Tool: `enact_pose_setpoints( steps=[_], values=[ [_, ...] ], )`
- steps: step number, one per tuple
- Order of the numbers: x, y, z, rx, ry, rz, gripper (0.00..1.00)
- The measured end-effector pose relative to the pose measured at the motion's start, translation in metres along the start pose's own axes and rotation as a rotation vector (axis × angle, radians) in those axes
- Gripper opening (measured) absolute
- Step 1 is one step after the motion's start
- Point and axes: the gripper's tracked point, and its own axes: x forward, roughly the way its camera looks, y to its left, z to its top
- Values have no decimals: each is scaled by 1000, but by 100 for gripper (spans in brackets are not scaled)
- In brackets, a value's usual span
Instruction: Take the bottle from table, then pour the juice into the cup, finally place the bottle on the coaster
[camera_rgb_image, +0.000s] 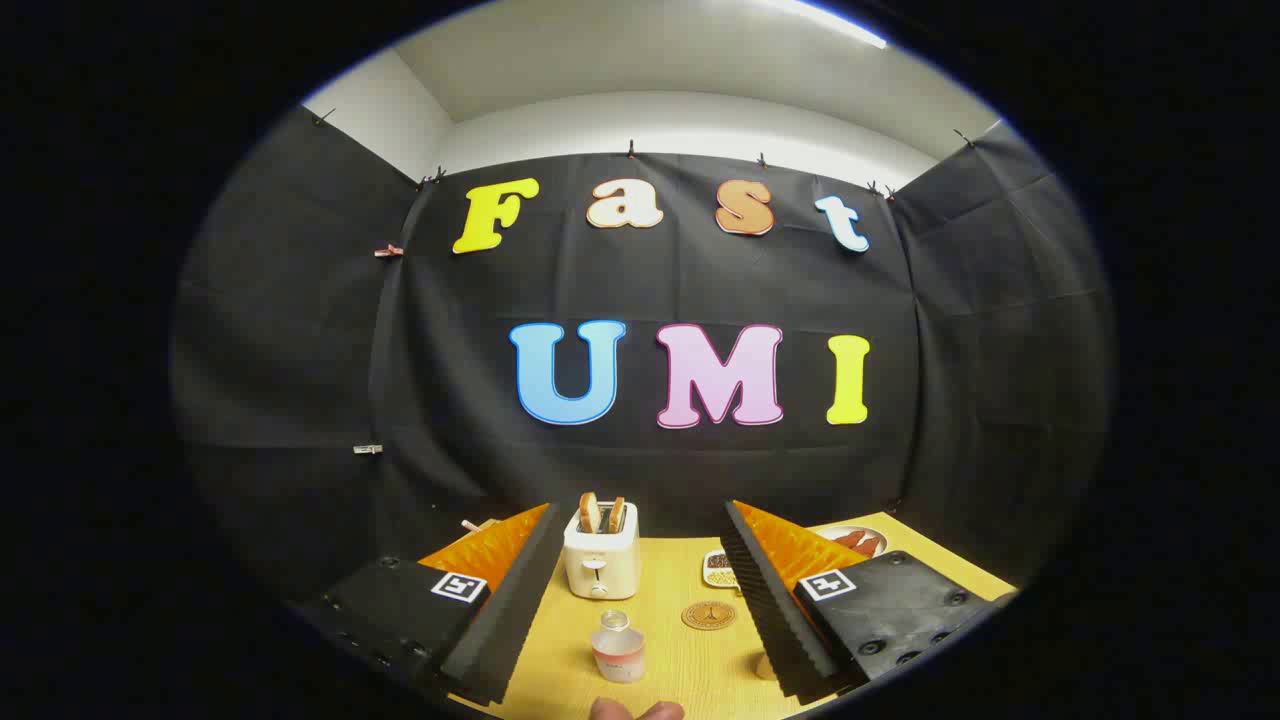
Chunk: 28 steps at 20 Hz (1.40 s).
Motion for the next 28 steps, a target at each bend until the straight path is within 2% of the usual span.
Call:
enact_pose_setpoints(
  steps=[6, 12, 18, 23, 28],
  values=[
    [-12, 23, 0, -12, 11, 67, 97],
    [-20, 29, 5, 8, -9, 75, 97],
    [-30, 30, -11, 21, -13, 73, 97],
    [-32, 23, -49, 10, -38, 19, 97],
    [-19, 19, -128, -40, 46, -36, 97]
  ],
)
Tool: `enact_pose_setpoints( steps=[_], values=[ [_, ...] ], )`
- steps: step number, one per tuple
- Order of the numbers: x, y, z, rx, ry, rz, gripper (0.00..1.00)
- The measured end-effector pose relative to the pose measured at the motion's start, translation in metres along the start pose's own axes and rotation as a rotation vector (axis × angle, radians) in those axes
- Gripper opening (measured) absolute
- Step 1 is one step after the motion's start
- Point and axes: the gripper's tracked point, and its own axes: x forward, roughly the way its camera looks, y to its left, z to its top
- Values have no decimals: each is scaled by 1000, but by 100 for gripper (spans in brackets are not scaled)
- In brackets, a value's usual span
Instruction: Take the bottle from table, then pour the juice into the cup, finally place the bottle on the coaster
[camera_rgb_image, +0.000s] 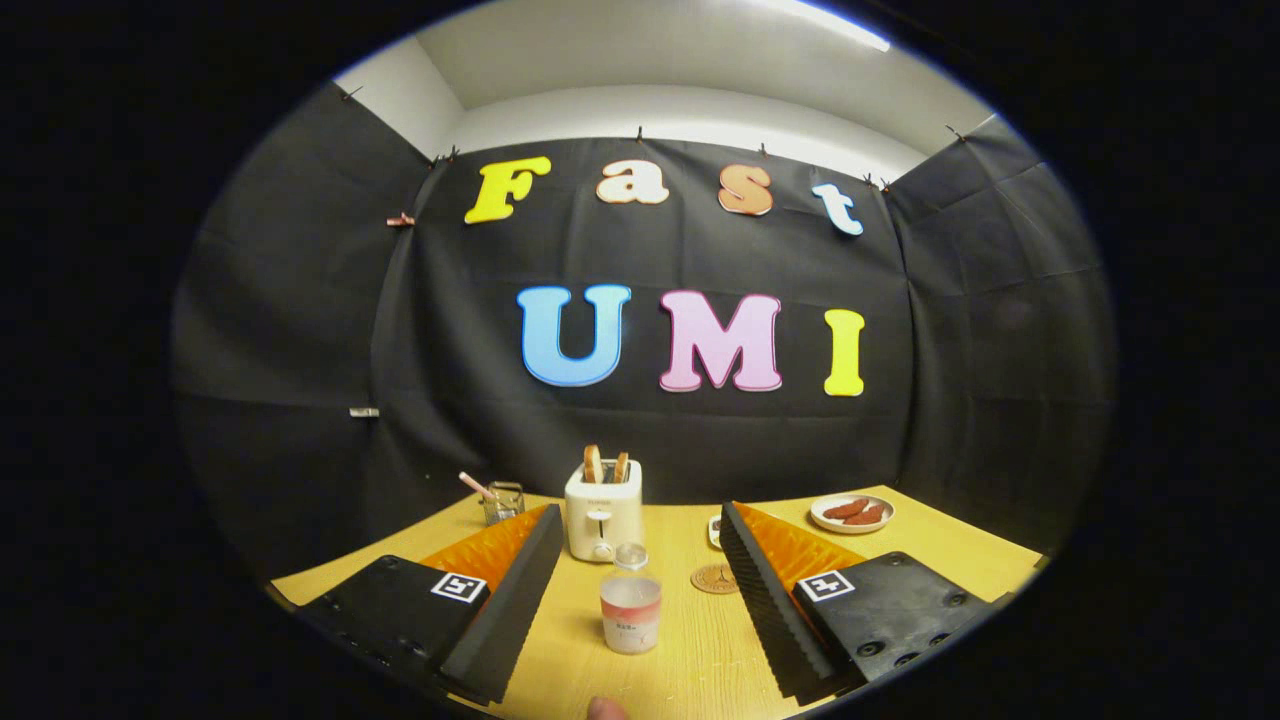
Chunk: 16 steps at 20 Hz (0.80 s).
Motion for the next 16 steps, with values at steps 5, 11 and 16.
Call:
enact_pose_setpoints(
  steps=[5, 11, 16],
  values=[
    [24, 9, -67, 34, 77, -2, 96],
    [54, 8, -124, 28, 117, -12, 96],
    [79, 9, -156, 24, 137, -2, 96]
  ],
)
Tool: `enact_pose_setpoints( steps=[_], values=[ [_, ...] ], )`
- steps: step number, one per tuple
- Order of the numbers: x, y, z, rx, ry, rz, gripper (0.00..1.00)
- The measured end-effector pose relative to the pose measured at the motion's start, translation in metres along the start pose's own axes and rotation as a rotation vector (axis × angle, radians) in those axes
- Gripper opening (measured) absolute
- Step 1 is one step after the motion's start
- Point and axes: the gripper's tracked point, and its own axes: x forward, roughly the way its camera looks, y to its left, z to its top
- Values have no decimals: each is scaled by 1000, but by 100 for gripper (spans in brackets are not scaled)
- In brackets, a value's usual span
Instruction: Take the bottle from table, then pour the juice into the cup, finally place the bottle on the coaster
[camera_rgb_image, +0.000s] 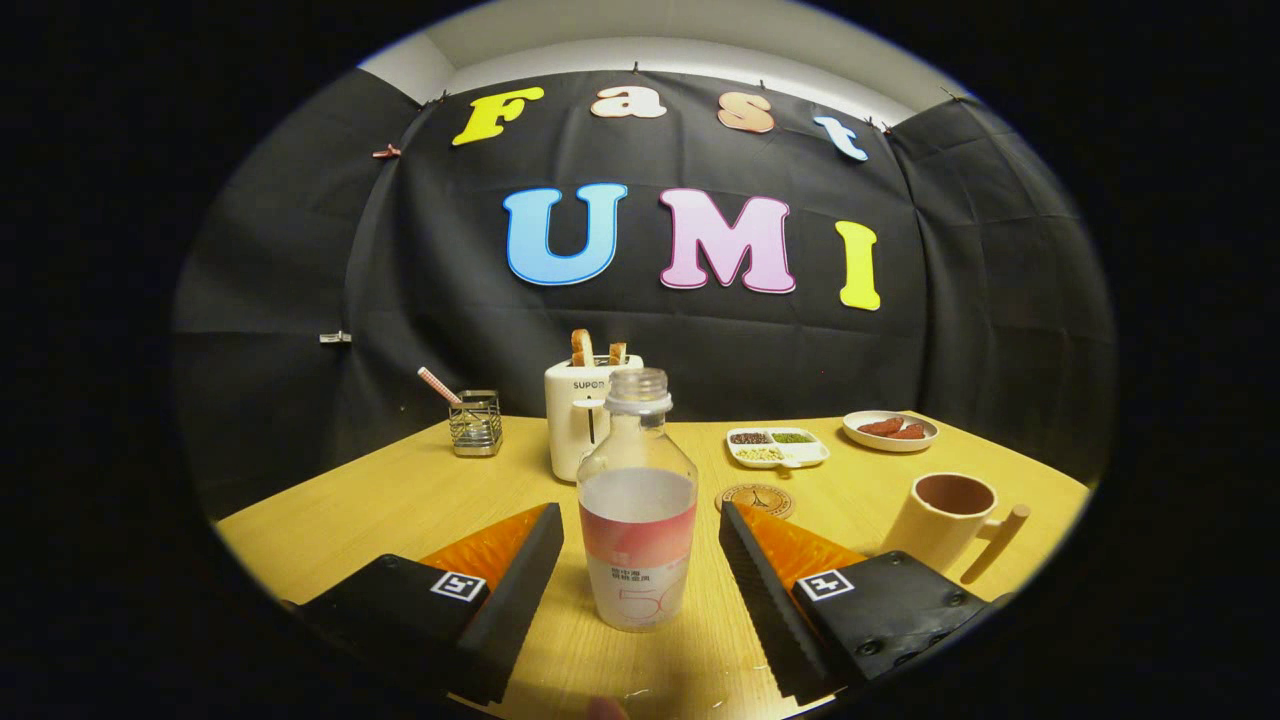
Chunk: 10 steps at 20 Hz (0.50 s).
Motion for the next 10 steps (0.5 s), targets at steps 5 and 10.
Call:
enact_pose_setpoints(
  steps=[5, 10],
  values=[
    [14, -4, -14, 15, 0, 11, 97],
    [17, 2, -14, 71, 18, 61, 95]
  ],
)
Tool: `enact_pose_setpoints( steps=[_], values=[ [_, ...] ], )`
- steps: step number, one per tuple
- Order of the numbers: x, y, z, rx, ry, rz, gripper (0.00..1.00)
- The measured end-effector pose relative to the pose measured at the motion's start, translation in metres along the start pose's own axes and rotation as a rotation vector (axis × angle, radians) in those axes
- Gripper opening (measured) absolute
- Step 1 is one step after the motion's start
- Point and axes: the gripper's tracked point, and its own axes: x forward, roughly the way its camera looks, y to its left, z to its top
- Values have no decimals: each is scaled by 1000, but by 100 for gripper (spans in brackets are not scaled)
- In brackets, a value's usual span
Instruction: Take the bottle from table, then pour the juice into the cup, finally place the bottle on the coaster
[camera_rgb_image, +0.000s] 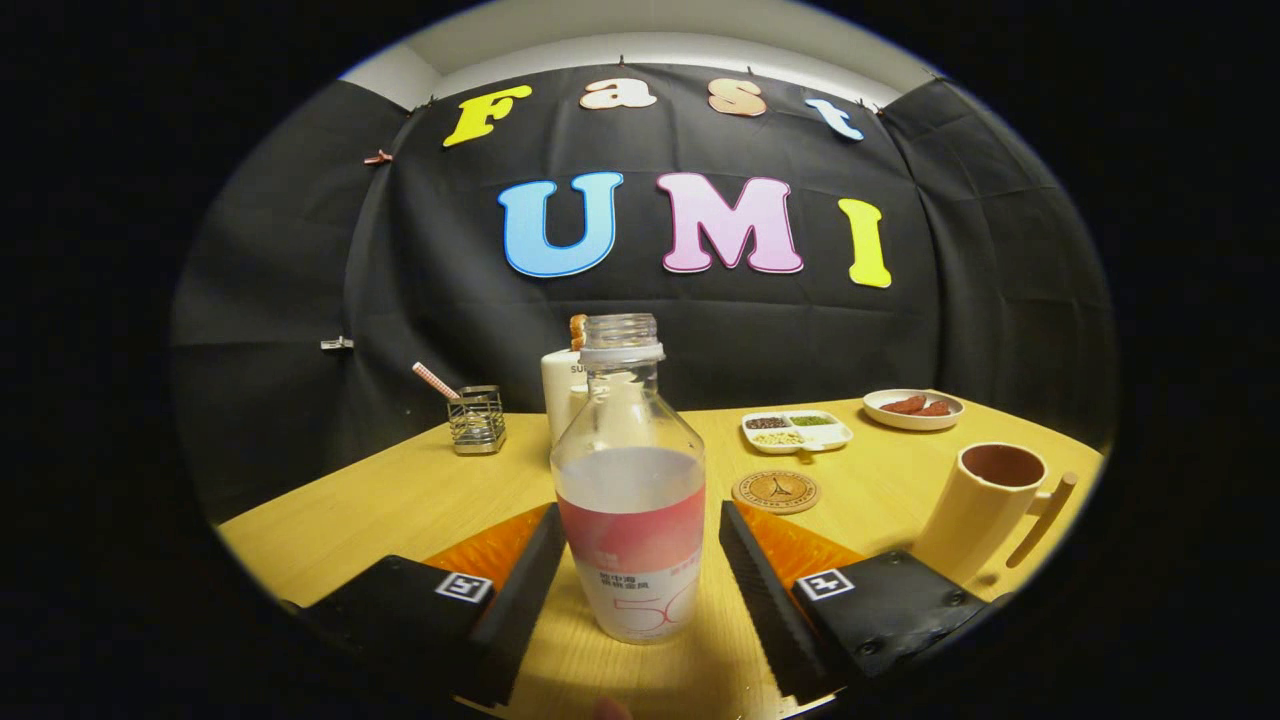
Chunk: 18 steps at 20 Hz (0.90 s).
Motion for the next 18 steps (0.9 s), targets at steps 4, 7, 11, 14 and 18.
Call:
enact_pose_setpoints(
  steps=[4, 7, 11, 14, 18],
  values=[
    [-10, -8, 10, 8, 34, -33, 76],
    [-25, -10, 43, 8, 13, -46, 76],
    [-47, -8, 81, -20, 4, -25, 76],
    [-59, -10, 102, -49, 9, -13, 76],
    [-68, -23, 117, 1, 24, -46, 76]
  ],
)
